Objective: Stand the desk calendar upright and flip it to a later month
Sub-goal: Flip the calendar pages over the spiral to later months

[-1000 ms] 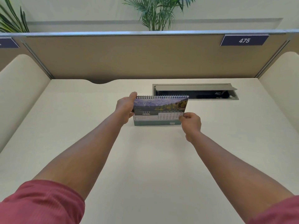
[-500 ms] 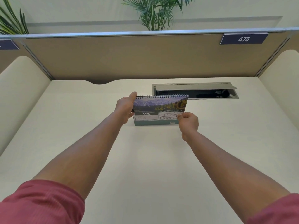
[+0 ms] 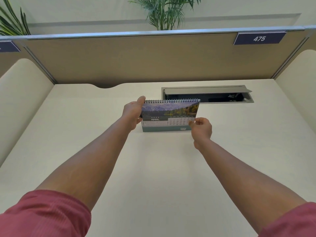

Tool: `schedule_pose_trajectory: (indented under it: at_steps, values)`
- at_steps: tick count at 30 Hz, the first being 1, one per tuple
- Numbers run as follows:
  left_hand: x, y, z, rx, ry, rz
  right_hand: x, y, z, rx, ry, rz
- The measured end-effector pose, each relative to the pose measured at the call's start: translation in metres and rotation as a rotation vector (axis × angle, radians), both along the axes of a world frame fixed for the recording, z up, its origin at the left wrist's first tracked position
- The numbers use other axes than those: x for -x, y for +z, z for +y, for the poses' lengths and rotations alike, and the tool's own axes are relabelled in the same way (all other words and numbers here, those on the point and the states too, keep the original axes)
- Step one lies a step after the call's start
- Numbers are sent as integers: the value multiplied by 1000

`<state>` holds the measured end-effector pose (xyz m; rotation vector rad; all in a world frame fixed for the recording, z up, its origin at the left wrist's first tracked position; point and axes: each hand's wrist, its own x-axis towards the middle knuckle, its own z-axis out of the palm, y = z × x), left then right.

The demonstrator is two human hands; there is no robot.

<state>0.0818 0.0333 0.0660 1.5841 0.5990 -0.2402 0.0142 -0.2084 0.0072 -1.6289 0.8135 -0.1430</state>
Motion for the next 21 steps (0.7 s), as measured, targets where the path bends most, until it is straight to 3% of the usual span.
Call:
schedule_pose_trajectory:
  at_steps: [21]
  values:
    - [10, 25, -1, -13, -75, 49, 28, 5, -25, 89, 212, -110]
